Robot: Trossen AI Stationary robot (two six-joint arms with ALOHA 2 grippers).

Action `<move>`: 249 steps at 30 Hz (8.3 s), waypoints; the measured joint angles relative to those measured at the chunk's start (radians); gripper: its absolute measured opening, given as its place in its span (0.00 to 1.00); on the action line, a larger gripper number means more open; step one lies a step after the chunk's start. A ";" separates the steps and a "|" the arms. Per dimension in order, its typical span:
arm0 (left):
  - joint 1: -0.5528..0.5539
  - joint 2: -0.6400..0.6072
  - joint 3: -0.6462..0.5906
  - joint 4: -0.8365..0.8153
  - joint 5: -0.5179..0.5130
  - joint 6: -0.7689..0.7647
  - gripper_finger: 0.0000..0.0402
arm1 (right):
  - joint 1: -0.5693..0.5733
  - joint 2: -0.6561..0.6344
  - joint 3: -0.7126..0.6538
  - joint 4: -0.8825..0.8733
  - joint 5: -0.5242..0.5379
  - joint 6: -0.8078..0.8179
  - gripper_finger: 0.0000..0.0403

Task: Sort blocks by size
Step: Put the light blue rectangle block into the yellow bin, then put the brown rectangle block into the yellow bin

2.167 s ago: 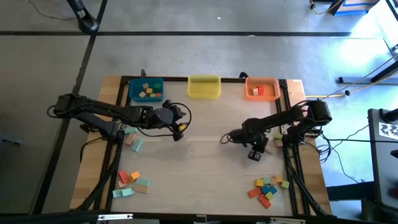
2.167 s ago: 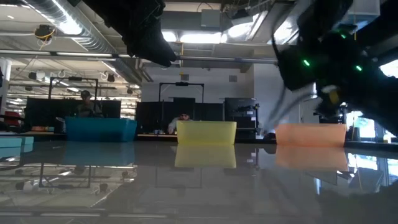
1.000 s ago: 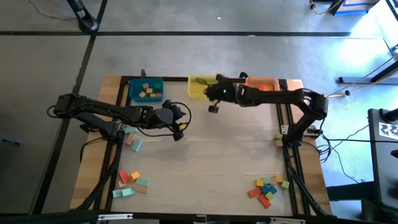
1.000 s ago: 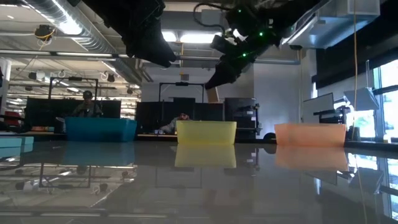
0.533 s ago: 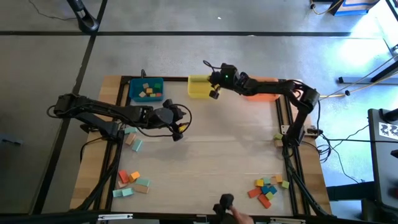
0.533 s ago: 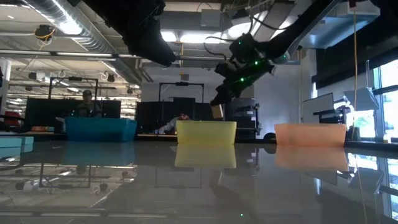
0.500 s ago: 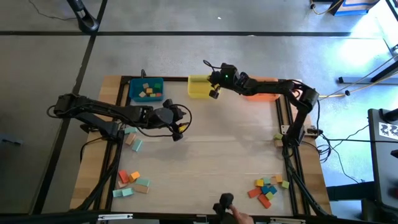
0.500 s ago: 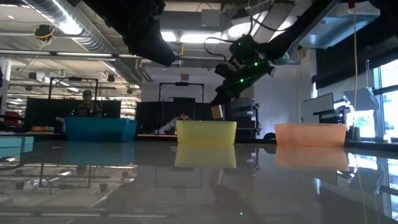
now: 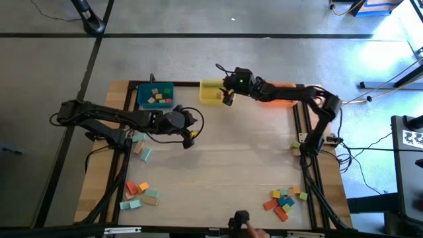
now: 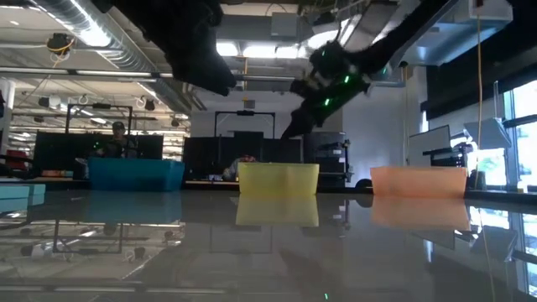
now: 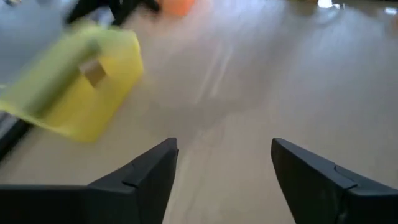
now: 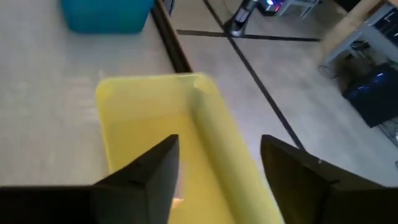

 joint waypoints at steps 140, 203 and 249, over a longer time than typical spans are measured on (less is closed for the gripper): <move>-0.477 0.294 -0.003 -0.361 0.127 -0.625 0.30 | 0.624 -0.325 -0.361 -0.018 0.128 0.267 0.68; 0.565 0.548 0.124 0.750 0.077 0.209 0.42 | 0.624 -0.330 -0.362 -0.048 0.209 0.274 0.68; -0.476 -0.097 0.103 -0.553 0.076 -0.522 0.56 | 0.624 -0.329 -0.362 -0.067 0.209 0.298 0.68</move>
